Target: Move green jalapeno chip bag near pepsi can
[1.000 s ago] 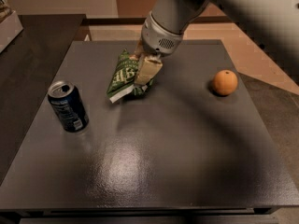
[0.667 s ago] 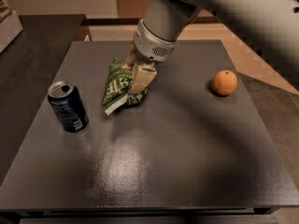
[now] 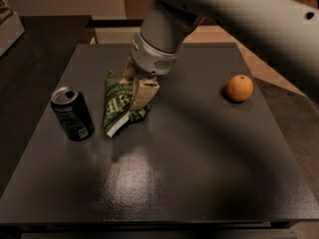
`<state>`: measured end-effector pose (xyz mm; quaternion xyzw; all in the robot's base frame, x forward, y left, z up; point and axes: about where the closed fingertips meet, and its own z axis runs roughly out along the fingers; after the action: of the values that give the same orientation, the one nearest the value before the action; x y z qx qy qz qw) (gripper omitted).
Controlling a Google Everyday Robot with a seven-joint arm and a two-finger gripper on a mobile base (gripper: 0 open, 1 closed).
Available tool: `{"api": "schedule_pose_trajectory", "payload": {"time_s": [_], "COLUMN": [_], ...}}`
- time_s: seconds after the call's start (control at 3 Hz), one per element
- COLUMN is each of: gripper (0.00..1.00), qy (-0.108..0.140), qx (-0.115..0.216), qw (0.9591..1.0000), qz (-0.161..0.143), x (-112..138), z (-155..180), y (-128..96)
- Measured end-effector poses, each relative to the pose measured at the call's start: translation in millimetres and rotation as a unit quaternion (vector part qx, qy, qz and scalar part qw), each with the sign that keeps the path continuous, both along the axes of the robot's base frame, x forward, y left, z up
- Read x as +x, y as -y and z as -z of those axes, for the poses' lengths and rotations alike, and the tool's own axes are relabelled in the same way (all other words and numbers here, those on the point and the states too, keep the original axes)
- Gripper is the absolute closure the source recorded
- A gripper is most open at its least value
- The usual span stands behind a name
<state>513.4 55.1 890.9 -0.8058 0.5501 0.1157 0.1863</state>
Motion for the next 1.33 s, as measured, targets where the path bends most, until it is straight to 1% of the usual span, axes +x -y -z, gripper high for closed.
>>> {"api": "schedule_pose_trajectory", "payload": {"time_s": [0.33, 1.0, 1.33], "gripper": [0.82, 0.36, 0.12], "qy": [0.004, 0.006, 0.006], "qx": [-0.004, 0.001, 0.001], "qw": [0.9998, 0.9998, 0.9998], "qz": [-0.019, -0.020, -0.021], "x": [-5.3, -3.9, -4.6], "z": [4.5, 7.7, 7.7], "y": [-4.3, -4.3, -5.4]}}
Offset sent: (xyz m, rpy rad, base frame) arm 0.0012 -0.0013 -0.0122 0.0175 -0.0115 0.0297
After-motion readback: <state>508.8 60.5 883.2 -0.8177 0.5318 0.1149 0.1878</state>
